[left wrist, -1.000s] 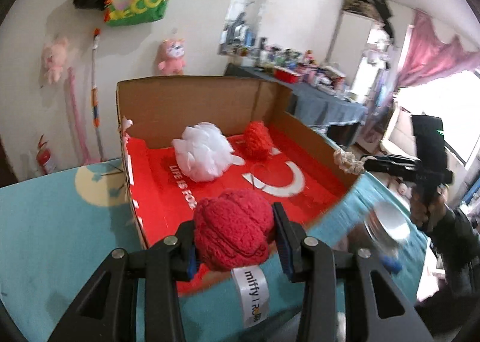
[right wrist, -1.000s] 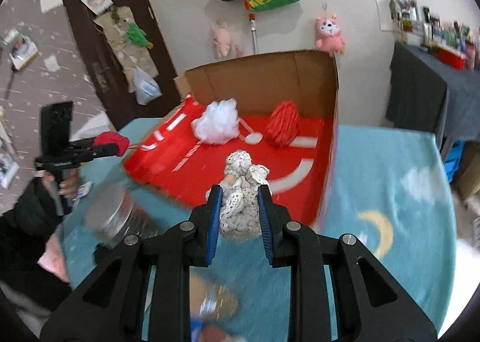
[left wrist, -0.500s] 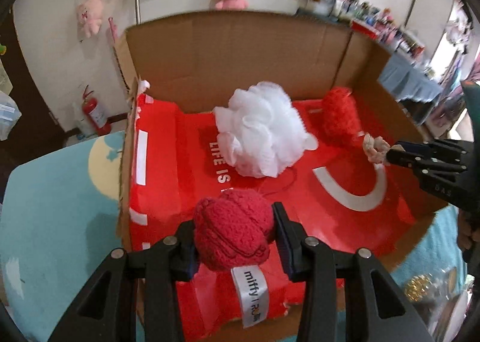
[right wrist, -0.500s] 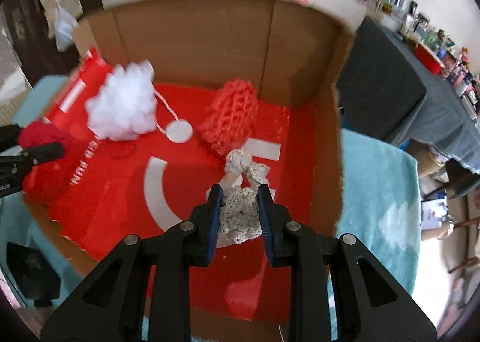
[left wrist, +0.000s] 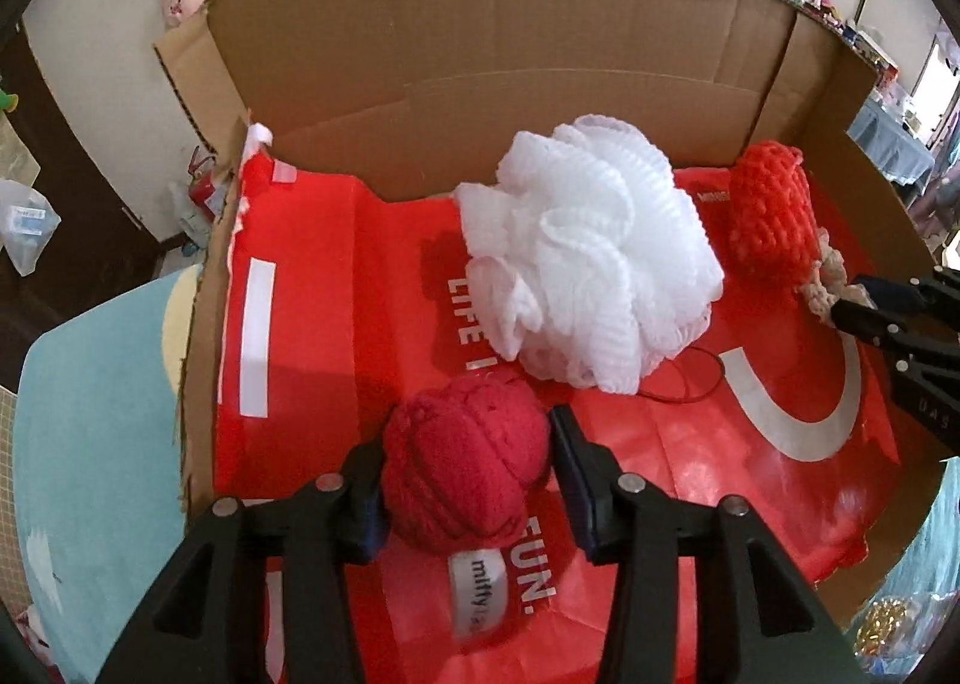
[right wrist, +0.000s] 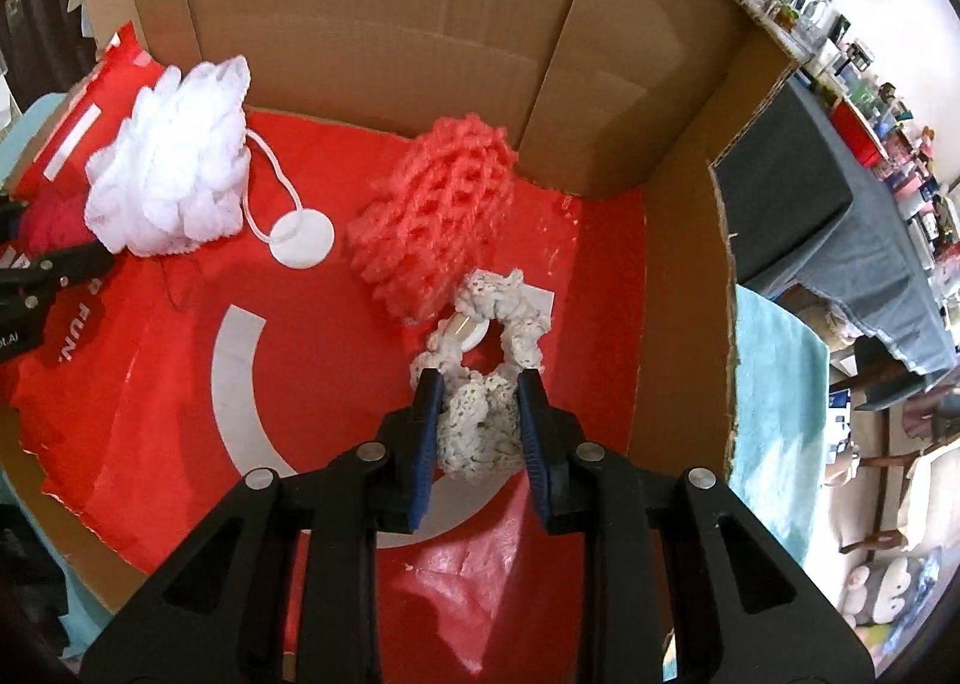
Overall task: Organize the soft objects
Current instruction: 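Open both tools to release the ball and scrunchie in the box, then withdraw both tools from the box back over the table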
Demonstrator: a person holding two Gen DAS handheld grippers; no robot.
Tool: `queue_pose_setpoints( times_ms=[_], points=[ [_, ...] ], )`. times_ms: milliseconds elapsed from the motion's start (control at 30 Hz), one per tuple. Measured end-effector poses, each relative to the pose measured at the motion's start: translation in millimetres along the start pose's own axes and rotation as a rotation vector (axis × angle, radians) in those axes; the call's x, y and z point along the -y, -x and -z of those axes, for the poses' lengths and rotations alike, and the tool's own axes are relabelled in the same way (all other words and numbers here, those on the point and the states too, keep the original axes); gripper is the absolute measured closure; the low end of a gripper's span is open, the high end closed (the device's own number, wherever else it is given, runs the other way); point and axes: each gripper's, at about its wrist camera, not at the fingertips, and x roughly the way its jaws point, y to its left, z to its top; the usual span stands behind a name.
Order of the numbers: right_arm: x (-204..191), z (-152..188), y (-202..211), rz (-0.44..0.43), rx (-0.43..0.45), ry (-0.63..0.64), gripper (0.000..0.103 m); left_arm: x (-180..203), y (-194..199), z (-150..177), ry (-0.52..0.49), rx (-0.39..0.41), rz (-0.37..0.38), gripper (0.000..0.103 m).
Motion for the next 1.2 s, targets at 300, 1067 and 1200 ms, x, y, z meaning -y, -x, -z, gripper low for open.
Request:
queue_pose_setpoints(
  times_ms=[300, 1067, 1200],
  points=[
    [-18, 7, 7, 0.009, 0.042, 0.086, 0.046, 1, 16, 4, -0.006, 0.037, 0.055, 0.036],
    [-18, 97, 238, -0.013, 0.480, -0.062, 0.016, 25, 225, 101, 0.054, 0.532, 0.140, 0.000],
    [-27, 136, 276, -0.028, 0.587, -0.082, 0.014, 31, 250, 133, 0.071, 0.621, 0.129, 0.000]
  ],
)
